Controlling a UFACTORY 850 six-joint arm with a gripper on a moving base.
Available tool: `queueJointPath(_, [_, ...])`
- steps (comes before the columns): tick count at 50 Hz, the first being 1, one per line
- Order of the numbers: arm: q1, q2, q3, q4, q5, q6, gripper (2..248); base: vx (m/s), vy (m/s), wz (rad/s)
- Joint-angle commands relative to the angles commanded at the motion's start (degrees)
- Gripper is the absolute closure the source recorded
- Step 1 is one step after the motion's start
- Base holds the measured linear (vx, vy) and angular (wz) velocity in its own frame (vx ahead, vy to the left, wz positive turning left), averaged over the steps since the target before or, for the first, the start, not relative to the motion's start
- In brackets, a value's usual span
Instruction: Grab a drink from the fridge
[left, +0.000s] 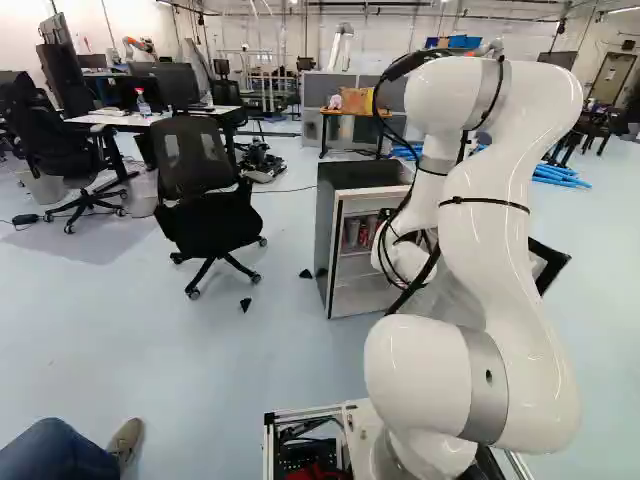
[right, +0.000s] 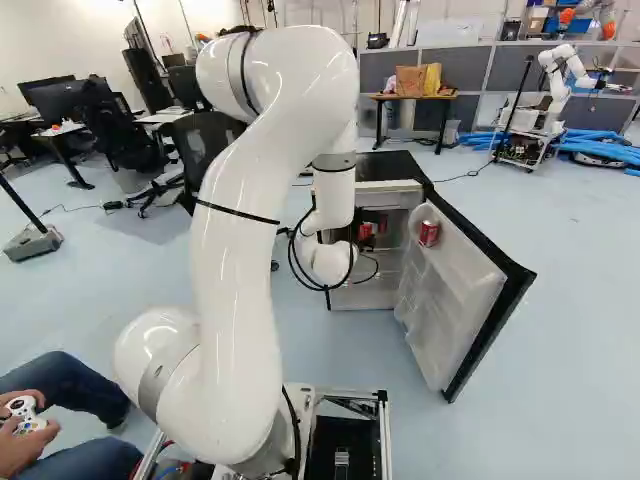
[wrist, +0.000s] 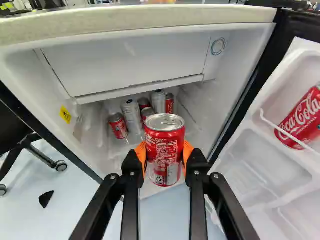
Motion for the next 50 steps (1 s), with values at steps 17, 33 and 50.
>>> queueJointPath(17, [-0.1,4.1,2.8,0.0,0.0,0.0,157,0.000,0.000,0.000])
queueJointPath(33, [-0.2,7.2,4.2,0.0,0.0,0.0,157,0.000,0.000,0.000])
queueJointPath(50, [-0.2,10.3,5.2,0.0,0.0,0.0,157,0.000,0.000,0.000])
